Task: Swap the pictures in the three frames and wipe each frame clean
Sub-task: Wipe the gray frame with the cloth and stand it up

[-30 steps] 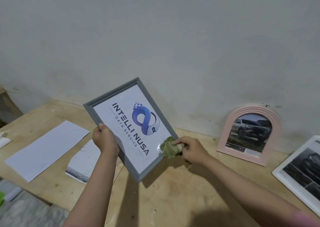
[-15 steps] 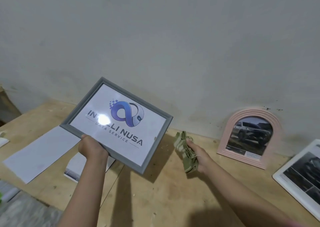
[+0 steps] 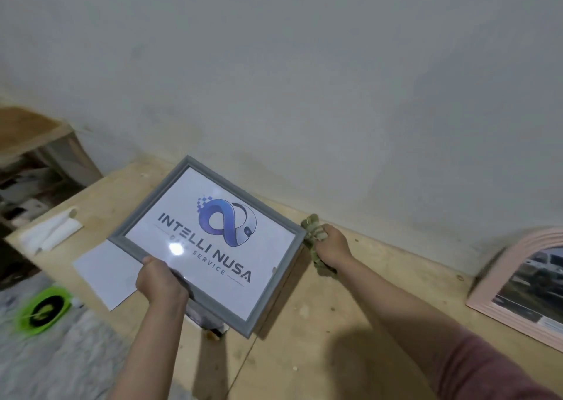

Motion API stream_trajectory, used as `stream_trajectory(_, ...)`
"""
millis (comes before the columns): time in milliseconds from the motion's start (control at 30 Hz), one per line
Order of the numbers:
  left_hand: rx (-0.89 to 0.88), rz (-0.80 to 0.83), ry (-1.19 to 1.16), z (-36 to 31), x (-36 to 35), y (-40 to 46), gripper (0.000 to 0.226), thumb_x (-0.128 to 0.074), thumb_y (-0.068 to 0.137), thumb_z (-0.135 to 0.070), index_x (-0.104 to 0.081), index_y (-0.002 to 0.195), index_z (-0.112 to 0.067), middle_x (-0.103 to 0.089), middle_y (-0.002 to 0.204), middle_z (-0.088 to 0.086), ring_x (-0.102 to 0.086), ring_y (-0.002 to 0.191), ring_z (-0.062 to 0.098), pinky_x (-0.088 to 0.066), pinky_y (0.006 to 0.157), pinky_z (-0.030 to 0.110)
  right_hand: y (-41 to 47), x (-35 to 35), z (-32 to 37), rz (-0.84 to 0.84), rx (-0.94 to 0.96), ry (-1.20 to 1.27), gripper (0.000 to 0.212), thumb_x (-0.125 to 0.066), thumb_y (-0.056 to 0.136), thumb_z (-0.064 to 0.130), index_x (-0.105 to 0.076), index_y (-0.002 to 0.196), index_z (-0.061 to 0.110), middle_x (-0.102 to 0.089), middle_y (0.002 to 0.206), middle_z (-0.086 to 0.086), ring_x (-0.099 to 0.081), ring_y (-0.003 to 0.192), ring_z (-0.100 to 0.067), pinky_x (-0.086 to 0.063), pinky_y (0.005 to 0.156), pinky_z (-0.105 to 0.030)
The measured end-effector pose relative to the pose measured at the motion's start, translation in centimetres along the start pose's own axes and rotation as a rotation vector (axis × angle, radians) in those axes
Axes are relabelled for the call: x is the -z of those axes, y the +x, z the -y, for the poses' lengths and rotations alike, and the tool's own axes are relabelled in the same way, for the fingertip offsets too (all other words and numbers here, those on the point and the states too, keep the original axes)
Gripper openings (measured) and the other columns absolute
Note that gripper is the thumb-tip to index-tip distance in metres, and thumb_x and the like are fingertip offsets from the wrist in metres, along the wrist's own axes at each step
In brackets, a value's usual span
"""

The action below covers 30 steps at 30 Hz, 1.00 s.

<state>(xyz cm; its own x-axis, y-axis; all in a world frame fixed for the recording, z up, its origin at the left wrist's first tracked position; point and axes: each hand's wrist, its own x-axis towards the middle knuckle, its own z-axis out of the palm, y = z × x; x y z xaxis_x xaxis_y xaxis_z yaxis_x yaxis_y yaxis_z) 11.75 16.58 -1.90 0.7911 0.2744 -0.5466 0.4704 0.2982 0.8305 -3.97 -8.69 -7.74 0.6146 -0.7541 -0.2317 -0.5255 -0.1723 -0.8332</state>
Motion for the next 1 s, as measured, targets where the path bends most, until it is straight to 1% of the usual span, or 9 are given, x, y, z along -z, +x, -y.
stream_trajectory(233, 0.018, 0.000, 0.071, -1.4, -1.4, 5.7, 0.023, -0.043, 0.084, -0.022, -0.037, 0.062, -0.019, -0.042, 0.057, 0.000, -0.039, 0.050, 0.018, -0.033, 0.051, 0.026, 9.6, -6.2, 2.5, -0.119, 0.313, -0.400, 0.054, -0.039, 0.078, -0.008, -0.056, 0.121, 0.018, -0.058, 0.107, -0.008, -0.054, 0.098, -0.026, -0.041, 0.068, -0.028)
stream_trajectory(367, 0.051, 0.038, 0.057, -1.3, -1.8, 7.6, 0.020, -0.044, 0.082, -0.020, -0.039, 0.063, -0.020, -0.043, 0.061, 0.000, -0.041, 0.056, 0.019, -0.036, 0.056, 0.028, 13.2, -8.9, 0.7, -0.071, 0.402, -0.804, 0.052, -0.052, 0.082, -0.001, -0.047, 0.131, 0.019, -0.052, 0.128, -0.005, -0.048, 0.112, -0.027, -0.037, 0.073, -0.030)
stream_trajectory(433, 0.067, 0.074, 0.052, -1.3, -1.8, 8.3, 0.019, -0.044, 0.084, -0.020, -0.042, 0.066, -0.020, -0.047, 0.064, -0.001, -0.044, 0.059, 0.019, -0.039, 0.059, 0.029, 14.6, -10.3, -2.0, 0.146, 0.347, -0.942, 0.076, -0.065, 0.082, 0.021, -0.021, 0.145, 0.024, -0.025, 0.152, -0.003, -0.031, 0.135, -0.024, -0.036, 0.098, -0.041)
stream_trajectory(500, 0.075, 0.110, 0.047, -1.2, -1.9, 8.8, 0.022, -0.042, 0.090, -0.021, -0.046, 0.069, -0.020, -0.052, 0.068, -0.001, -0.049, 0.060, 0.017, -0.041, 0.061, 0.028, 15.6, -11.1, -4.5, 0.255, 0.276, -0.959, 0.100, -0.068, 0.081, 0.028, 0.007, 0.147, 0.030, 0.007, 0.158, 0.002, 0.000, 0.145, -0.022, -0.012, 0.113, -0.051)
stream_trajectory(600, 0.122, 0.179, 0.005, -0.9, -2.3, 9.1, 0.025, -0.041, 0.094, -0.025, -0.049, 0.070, -0.022, -0.056, 0.072, -0.004, -0.053, 0.063, 0.014, -0.046, 0.063, 0.026, 13.3, -10.3, -2.5, 0.192, 0.244, -0.635, 0.085, -0.060, 0.090, 0.018, -0.001, 0.150, 0.028, 0.004, 0.159, 0.002, 0.006, 0.145, -0.017, -0.005, 0.117, -0.051)
stream_trajectory(700, 0.163, 0.248, -0.059, -0.8, -3.0, 8.7, 0.025, -0.040, 0.097, -0.028, -0.055, 0.079, -0.023, -0.062, 0.081, -0.005, -0.059, 0.073, 0.014, -0.050, 0.071, 0.029, 7.8, -9.3, 0.5, -0.098, 0.004, 0.277, 0.034, -0.044, 0.098, 0.031, -0.049, 0.131, 0.024, -0.048, 0.136, 0.001, -0.039, 0.133, -0.024, -0.035, 0.109, -0.044)
stream_trajectory(800, 0.205, 0.336, -0.133, -0.3, -4.0, 7.2, 0.027, -0.038, 0.100, -0.027, -0.060, 0.086, -0.021, -0.066, 0.087, -0.004, -0.062, 0.081, 0.015, -0.051, 0.075, 0.032, 2.3, -8.7, 3.2, -0.160, -0.224, 0.948, 0.045, -0.033, 0.097, 0.052, -0.061, 0.101, 0.018, -0.067, 0.100, -0.005, -0.062, 0.102, -0.027, -0.048, 0.093, -0.044)
stream_trajectory(900, 0.258, 0.425, -0.194, 0.7, -5.0, 5.2, 0.028, -0.034, 0.100, -0.021, -0.060, 0.092, -0.017, -0.066, 0.091, 0.000, -0.062, 0.084, 0.018, -0.052, 0.078, 0.035, -0.4, -9.0, 4.1, -0.193, -0.295, 1.048, 0.054, -0.036, 0.092, 0.061, -0.067, 0.093, 0.017, -0.072, 0.093, -0.008, -0.070, 0.085, -0.023, -0.053, 0.076, -0.039)
stream_trajectory(1000, 0.290, 0.521, -0.230, 2.0, -5.6, 3.6, 0.029, -0.032, 0.100, -0.016, -0.061, 0.096, -0.014, -0.071, 0.089, 0.000, -0.064, 0.089, 0.019, -0.052, 0.078, 0.035, -1.6, -8.0, 4.5, -0.334, -0.326, 0.963, 0.063, -0.041, 0.081, 0.073, -0.069, 0.099, 0.019, -0.072, 0.097, -0.008, -0.070, 0.087, -0.027, -0.055, 0.081, -0.043)
